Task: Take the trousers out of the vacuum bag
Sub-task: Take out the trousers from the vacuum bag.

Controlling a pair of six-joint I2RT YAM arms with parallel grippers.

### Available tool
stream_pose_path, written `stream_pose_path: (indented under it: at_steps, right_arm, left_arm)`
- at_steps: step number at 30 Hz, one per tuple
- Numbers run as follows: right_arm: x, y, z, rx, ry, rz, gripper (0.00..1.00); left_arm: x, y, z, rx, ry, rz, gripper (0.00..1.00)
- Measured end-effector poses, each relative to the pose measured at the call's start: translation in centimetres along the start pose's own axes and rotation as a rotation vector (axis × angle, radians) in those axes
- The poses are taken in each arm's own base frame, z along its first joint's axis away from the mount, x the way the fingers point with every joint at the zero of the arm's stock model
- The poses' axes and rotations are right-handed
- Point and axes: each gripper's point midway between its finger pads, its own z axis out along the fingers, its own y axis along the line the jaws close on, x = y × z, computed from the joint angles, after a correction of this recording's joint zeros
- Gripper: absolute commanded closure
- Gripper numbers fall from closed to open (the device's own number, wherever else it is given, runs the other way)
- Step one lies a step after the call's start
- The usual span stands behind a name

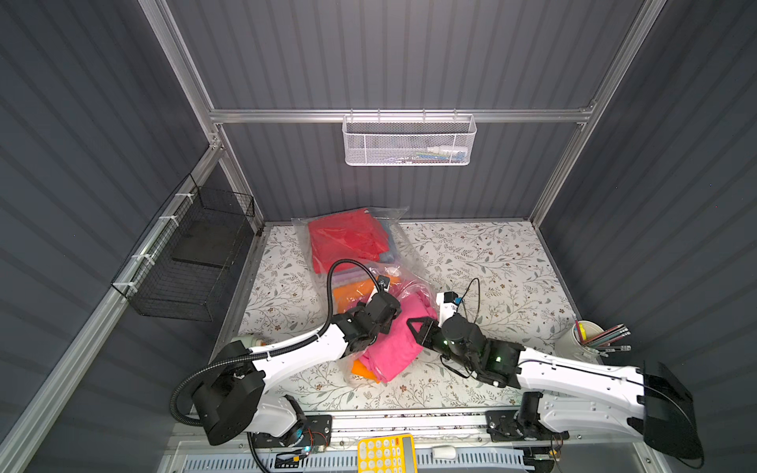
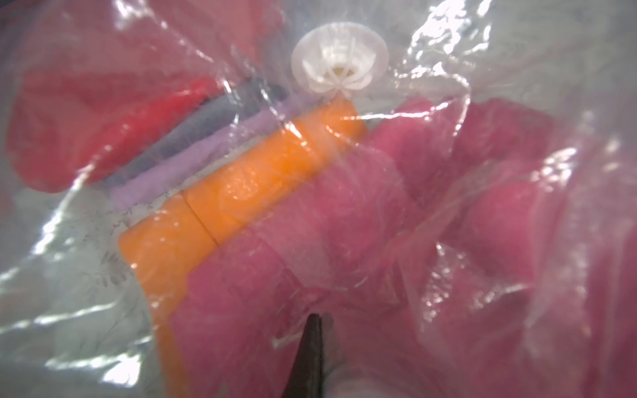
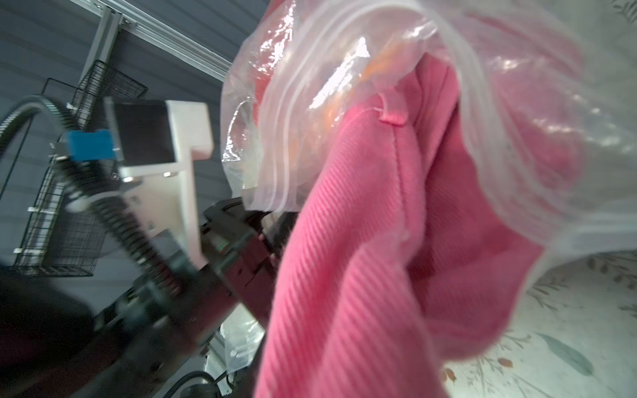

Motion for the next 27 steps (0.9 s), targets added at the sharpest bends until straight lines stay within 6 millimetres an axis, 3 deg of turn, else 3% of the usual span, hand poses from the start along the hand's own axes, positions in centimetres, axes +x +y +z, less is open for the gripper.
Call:
stream_pose_path:
  at_steps: [6,15,27]
  right_arm:
    - [-0.2,0.0,-2.6,0.004,-0.002,-0.020,1.00]
    - [0.4,0.0,-3.4,0.025,0.020,-0.078,1.00]
    - [-3.6,6.7,-8.1,-0.107,-0.024,-0.191,1.00]
  left_arm:
    - [0.4,0.0,0.8,-0.003,0.017,-0.001,1.00]
    - [0.5,-0.2,2.1,-0.006,0.041,-0.006,1.00]
    - [-0.7,-0.1,4.4,-0.009,0.046,-0.039,1.00]
